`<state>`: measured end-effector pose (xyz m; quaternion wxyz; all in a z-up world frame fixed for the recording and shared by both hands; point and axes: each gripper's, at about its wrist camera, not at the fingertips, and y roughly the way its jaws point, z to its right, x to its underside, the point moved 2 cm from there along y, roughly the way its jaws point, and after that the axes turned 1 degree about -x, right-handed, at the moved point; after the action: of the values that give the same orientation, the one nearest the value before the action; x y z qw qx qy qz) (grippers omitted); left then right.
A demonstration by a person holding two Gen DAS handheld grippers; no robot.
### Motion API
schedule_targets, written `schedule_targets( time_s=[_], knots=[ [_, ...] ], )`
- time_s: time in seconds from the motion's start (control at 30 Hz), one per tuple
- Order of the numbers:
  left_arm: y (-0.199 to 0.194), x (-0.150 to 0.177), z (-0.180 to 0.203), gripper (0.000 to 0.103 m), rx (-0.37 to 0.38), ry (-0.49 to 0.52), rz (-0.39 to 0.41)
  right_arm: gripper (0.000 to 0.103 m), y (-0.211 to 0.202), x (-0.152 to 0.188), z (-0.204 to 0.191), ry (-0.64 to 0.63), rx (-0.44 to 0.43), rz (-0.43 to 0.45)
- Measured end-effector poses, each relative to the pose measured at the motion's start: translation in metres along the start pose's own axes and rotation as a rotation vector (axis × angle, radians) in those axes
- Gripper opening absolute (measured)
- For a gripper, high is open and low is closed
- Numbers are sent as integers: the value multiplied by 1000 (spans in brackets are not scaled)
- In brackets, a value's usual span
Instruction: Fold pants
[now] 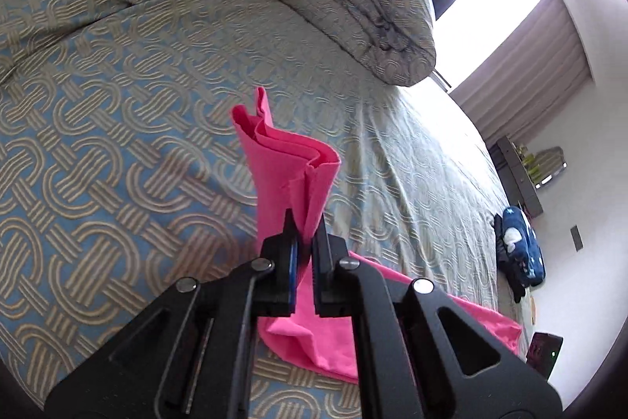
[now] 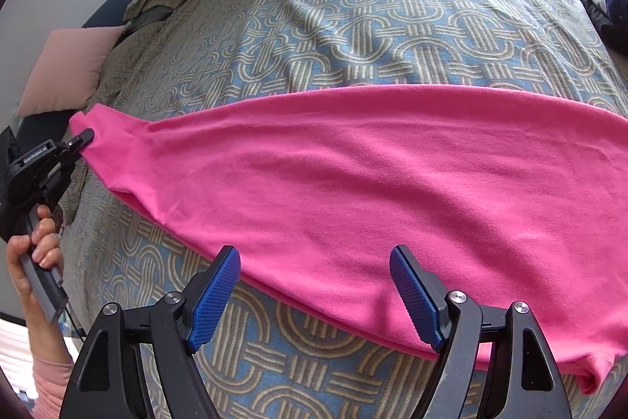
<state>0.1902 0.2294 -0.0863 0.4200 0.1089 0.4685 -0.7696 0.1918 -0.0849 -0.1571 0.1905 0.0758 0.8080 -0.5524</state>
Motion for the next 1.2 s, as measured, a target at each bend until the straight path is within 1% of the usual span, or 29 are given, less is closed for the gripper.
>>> schedule_targets(
  time_s=[0.07, 0.17, 0.23, 0.33, 0.4, 0.47, 0.5, 0.53, 0.6, 0.63, 0.67, 0.7, 0.73, 0.8, 0.9, 0.97, 1.03, 1.07, 1.13, 1.2],
  knots=[
    [3, 10, 32, 7, 32, 82, -19, 80, -8, 0, 8, 16, -8, 18],
    [12, 37, 81, 7, 70, 222, -57, 80, -23, 0, 24, 43, -24, 55],
    [21, 60, 110, 7, 86, 309, -87, 80, -33, -1, 39, 73, -32, 79],
    [45, 99, 151, 7, 97, 443, -166, 80, -43, 0, 65, 150, -71, 83],
    [64, 125, 169, 7, 112, 491, -235, 80, -47, 0, 80, 190, -114, 83],
    [78, 149, 176, 8, 124, 495, -302, 80, -48, 2, 93, 223, -164, 82],
    [83, 158, 177, 10, 116, 489, -318, 80, -47, 2, 98, 239, -193, 73],
    [86, 164, 176, 16, 100, 485, -331, 80, -46, 2, 102, 254, -220, 64],
    [80, 172, 175, 21, 112, 472, -341, 80, -43, 3, 105, 271, -264, 52],
    [71, 174, 174, 29, 132, 466, -338, 80, -42, 3, 106, 272, -280, 49],
    [62, 173, 171, 39, 154, 461, -331, 80, -41, 3, 105, 271, -298, 48],
    [51, 172, 170, 45, 165, 460, -318, 80, -40, 2, 105, 270, -316, 43],
    [41, 171, 170, 52, 160, 461, -294, 80, -38, 1, 104, 270, -330, 36],
    [21, 163, 157, 54, 121, 478, -229, 80, -34, 0, 102, 272, -352, 21],
    [9, 151, 131, 56, 8, 502, -161, 80, -24, -6, 99, 279, -389, -9],
    [8, 142, 105, 57, -62, 483, -145, 80, -18, -9, 95, 269, -389, -29],
    [10, 134, 80, 57, -124, 432, -149, 80, -11, -10, 90, 258, -376, -52],
    [8, 130, 65, 57, -136, 396, -148, 80, -8, -10, 87, 259, -375, -61],
    [5, 127, 42, 57, -134, 341, -153, 80, -5, -11, 83, 253, -371, -69],
    [10, 129, 35, 57, -136, 327, -163, 80, -3, -14, 81, 239, -360, -70]
  ],
)
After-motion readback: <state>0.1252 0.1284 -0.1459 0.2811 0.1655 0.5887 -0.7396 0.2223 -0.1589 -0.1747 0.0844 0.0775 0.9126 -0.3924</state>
